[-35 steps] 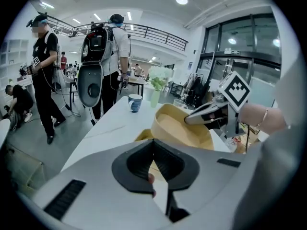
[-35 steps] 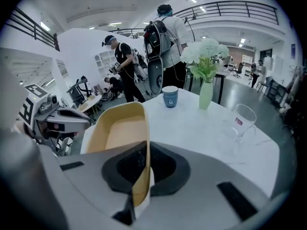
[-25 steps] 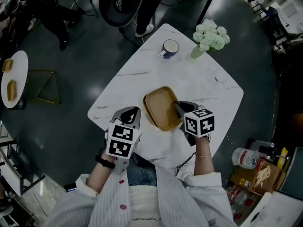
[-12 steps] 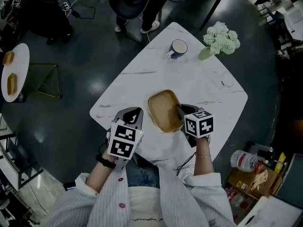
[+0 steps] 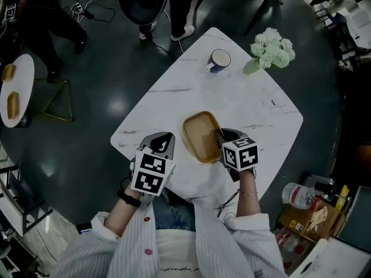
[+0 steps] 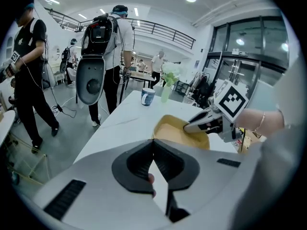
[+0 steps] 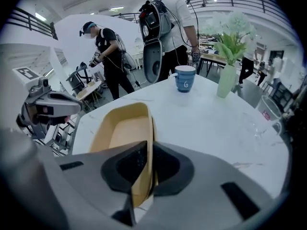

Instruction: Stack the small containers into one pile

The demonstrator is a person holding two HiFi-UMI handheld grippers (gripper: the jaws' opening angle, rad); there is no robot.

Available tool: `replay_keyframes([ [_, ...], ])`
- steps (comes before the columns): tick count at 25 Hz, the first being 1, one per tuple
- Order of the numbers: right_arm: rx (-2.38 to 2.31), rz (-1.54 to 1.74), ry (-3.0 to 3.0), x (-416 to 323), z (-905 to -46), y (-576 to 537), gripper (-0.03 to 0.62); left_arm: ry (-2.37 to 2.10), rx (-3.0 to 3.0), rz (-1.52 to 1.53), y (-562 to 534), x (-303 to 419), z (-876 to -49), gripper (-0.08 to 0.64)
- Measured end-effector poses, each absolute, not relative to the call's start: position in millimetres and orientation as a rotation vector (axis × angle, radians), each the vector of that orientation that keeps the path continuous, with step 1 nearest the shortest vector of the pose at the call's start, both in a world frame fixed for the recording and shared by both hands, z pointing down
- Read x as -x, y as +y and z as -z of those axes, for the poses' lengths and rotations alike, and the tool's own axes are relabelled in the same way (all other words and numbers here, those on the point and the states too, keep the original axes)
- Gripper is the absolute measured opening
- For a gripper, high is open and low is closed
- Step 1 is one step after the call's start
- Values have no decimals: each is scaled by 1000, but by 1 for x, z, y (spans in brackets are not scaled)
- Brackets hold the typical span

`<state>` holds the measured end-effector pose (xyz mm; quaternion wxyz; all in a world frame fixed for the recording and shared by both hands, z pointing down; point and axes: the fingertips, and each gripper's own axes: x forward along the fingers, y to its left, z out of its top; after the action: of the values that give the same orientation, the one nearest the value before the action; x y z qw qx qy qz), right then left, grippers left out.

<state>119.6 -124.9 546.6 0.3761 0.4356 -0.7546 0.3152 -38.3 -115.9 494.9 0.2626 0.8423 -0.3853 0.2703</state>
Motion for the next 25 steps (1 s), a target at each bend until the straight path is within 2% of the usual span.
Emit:
replay_keyframes([
  [9,-1168,-740,-1892,-116,-543,-123,101,-1010,-2315,-728,-123,46,-493,17],
  [25,-1364,-735,-1908,-119,-511,-124,107,-923,-2418,-723,-134,34,-474,17],
])
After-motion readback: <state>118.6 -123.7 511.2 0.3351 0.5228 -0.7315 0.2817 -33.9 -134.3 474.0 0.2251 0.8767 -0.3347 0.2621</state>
